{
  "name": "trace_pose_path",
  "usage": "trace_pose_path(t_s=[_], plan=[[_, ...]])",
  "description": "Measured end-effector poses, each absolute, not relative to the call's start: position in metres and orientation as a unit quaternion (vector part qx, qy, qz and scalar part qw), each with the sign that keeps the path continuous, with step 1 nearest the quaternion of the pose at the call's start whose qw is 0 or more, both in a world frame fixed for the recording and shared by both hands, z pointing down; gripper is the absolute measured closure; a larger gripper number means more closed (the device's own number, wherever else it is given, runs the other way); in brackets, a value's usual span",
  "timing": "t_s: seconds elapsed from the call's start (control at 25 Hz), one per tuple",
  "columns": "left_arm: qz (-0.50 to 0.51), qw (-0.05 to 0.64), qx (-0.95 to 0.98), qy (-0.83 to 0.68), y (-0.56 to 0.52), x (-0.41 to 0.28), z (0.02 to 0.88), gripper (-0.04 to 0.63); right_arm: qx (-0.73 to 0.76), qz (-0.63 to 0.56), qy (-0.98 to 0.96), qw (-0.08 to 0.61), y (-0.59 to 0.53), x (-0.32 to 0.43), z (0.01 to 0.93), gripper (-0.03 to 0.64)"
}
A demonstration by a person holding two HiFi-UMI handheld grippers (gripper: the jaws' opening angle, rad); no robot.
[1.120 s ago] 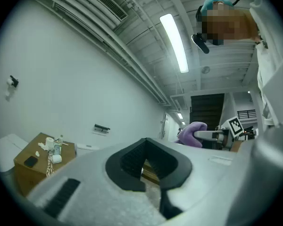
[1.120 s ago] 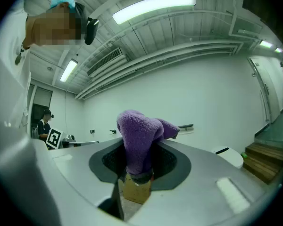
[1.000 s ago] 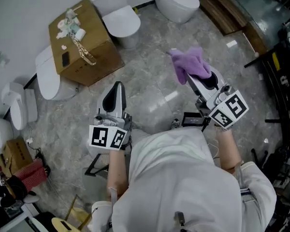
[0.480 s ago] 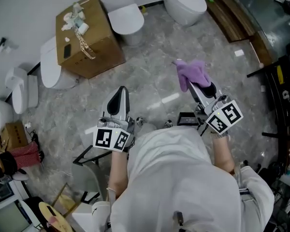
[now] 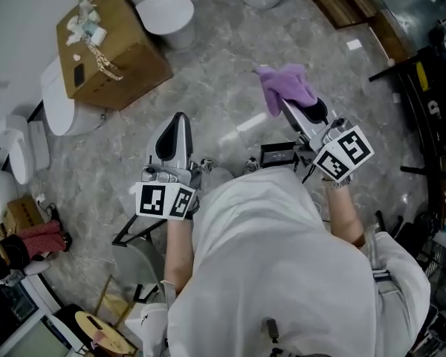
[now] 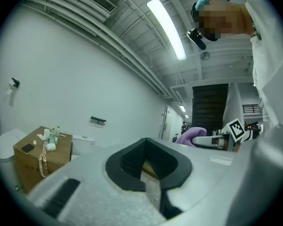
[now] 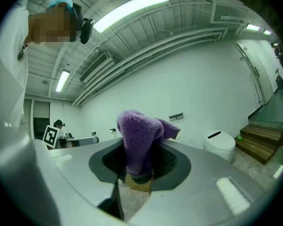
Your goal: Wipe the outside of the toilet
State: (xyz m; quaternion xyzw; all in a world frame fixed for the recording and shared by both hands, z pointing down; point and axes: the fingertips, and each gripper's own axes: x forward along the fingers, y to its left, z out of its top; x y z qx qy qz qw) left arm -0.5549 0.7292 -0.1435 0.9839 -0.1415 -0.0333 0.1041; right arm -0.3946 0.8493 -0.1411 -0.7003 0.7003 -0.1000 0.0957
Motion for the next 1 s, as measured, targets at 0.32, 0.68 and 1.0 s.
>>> trace_pose_path(t_s=[0.32,0.68,1.0], plan=[[-0.031,0.086,0.982,-0.163,0.734,-0.545,-0.142,0.591,-0.698,-0.114,0.700,0.096,0.854,-0.379,-0.128,0.494],[-0.065,0.077,0.984,-0.148,0.702,-0.511,-0.135,0.591,-0.704,-0.123,0.689,0.121,0.821,-0.321,-0.114,0.493],[-0.047,0.107,0.972,-0.202,0.602,-0.454,-0.113,0.591,-0.701,-0.145,0.686,0.128,0.744,-0.260,-0.118,0.492]])
